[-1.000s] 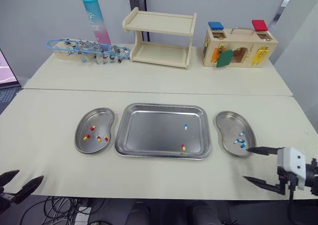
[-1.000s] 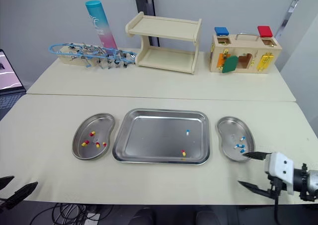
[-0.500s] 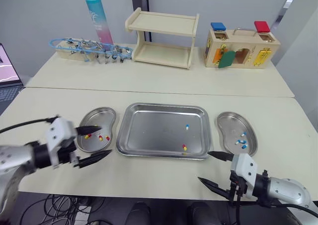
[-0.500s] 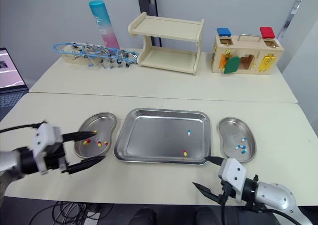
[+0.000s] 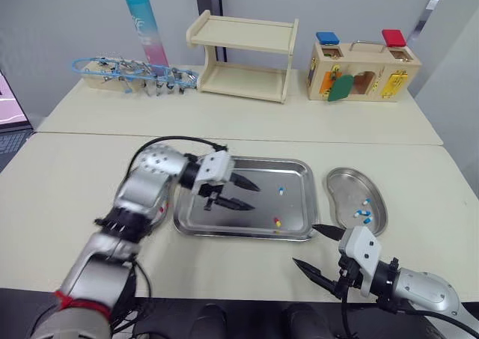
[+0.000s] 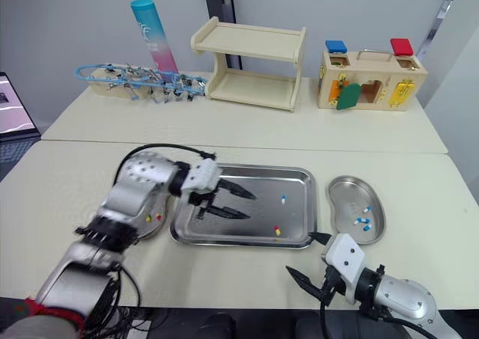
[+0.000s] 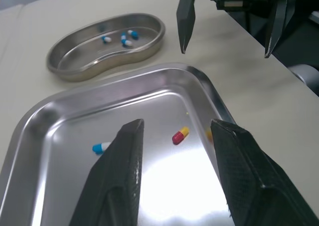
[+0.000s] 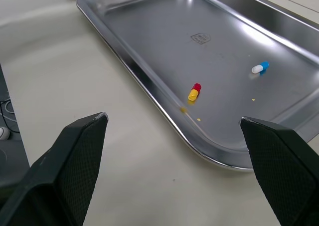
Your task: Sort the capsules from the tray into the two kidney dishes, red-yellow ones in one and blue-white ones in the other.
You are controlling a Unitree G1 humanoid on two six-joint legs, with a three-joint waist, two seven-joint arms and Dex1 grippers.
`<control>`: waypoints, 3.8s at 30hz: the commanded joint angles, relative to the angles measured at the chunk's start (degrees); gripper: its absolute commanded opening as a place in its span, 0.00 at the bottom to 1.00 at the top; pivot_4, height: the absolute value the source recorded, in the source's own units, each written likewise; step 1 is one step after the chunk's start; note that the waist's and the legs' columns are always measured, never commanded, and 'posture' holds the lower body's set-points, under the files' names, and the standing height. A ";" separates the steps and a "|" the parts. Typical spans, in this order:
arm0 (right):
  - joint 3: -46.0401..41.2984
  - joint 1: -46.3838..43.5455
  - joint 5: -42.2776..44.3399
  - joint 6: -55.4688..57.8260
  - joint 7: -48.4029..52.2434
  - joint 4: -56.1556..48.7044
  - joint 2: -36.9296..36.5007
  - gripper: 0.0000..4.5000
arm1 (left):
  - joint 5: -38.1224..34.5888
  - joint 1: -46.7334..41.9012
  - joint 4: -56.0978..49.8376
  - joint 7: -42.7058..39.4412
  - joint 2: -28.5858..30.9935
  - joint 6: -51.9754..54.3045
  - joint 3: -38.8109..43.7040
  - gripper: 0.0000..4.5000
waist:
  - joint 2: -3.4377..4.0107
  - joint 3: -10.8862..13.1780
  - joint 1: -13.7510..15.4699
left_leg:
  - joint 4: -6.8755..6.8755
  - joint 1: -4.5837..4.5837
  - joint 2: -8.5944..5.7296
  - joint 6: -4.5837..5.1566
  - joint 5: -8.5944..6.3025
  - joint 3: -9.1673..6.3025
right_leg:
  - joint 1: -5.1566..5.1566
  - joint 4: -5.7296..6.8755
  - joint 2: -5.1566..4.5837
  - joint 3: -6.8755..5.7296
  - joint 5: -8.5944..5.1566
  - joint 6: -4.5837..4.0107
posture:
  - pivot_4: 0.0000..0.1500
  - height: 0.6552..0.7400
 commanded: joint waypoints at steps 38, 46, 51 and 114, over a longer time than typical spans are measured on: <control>0.44 3.04 2.26 3.00 -3.02 -4.83 0.11 1.00 | 21.73 -16.65 43.79 -1.09 -18.23 -25.73 -12.23 0.01 | 0.00 -0.04 0.21 | 0.08 0.12 -0.05 0.04 -0.01 -0.11 | 0.24 0.01 0.03 -0.02 0.00 0.03 | 1.00 1.00; 0.68 0.69 2.17 2.29 -1.70 -2.64 -0.19 1.00 | 15.07 -16.70 38.96 -1.09 -13.86 -21.87 -7.74 0.01 | 0.02 -0.02 -0.21 | 0.06 0.10 -0.03 0.05 -0.01 -0.13 | 0.17 0.05 0.06 0.01 0.00 0.03 | 1.00 1.00; 1.67 -2.82 1.83 1.41 0.09 -0.02 -0.40 1.00 | 6.36 -12.42 23.98 -1.09 -6.61 -9.24 -2.12 0.01 | 0.04 0.00 -0.43 | 0.05 0.00 0.01 0.05 -0.01 -0.18 | 0.08 0.06 0.10 0.00 0.00 0.02 | 1.00 1.00; -31.51 -2.76 2.42 -20.91 29.62 33.66 -20.73 1.00 | -17.02 73.17 -28.17 37.11 12.52 31.43 67.85 1.00 | 0.04 0.07 0.16 | -0.08 0.13 0.05 0.00 -0.06 0.06 | 0.09 -0.07 0.00 0.11 -0.03 -0.06 | 1.00 1.00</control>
